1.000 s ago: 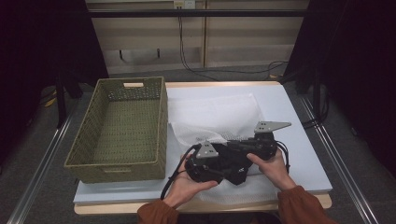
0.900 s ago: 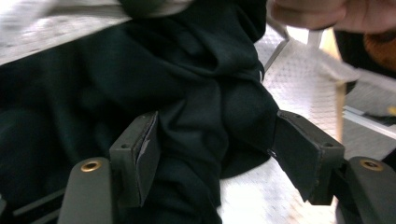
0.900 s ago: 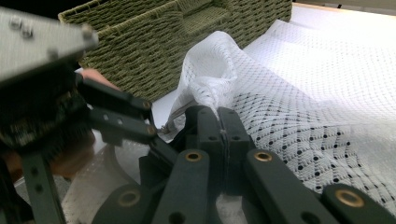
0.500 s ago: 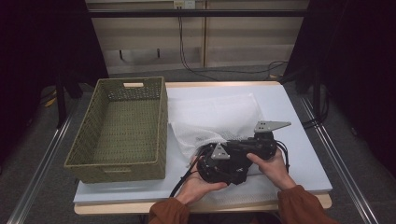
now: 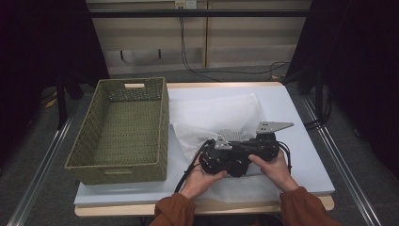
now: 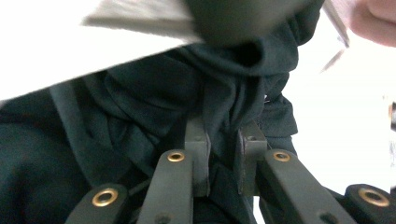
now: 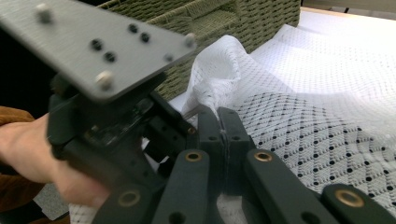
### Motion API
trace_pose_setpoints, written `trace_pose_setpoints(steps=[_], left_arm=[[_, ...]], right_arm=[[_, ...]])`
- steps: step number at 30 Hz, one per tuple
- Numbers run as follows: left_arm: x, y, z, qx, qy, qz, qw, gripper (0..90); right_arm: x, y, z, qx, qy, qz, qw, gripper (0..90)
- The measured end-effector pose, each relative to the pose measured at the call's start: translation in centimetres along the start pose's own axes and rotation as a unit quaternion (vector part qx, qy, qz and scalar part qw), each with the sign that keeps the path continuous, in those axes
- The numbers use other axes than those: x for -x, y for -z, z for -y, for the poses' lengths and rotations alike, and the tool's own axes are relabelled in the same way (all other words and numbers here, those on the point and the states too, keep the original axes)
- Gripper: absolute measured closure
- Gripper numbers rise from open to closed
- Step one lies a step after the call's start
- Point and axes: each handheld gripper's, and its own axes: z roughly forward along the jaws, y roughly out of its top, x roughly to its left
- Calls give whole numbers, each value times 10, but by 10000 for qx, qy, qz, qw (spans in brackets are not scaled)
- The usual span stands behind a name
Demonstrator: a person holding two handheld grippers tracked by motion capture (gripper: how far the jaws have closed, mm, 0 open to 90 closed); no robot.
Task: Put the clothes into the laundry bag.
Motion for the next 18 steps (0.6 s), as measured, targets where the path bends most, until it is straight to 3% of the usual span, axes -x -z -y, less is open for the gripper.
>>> trace_pose_setpoints(steps=[7, 10, 13, 14, 15, 17, 18], left_arm=[[-15, 8, 1, 307, 339, -314, 9985, 789], [-17, 9, 1, 385, 376, -448, 9975, 789], [-23, 7, 3, 392, 507, -806, 9947, 788], [-24, 5, 4, 312, 461, -1068, 9927, 783], [-27, 3, 5, 305, 473, -1090, 9924, 782], [-34, 1, 8, 465, 826, -809, 9922, 777], [-37, 1, 9, 493, 900, -773, 9917, 771]], right_arm=[[-2, 4, -2, 31, 29, -40, 10000, 892], [-2, 3, -2, 15, 27, -71, 10000, 892], [-2, 2, -1, -5, 44, -74, 10000, 891], [-2, 2, -1, -14, 35, -69, 10000, 891], [-1, 1, 0, -31, 27, -65, 10000, 891], [1, 0, 3, -58, -11, -62, 10000, 892], [2, 0, 4, -84, -38, -57, 9999, 891]])
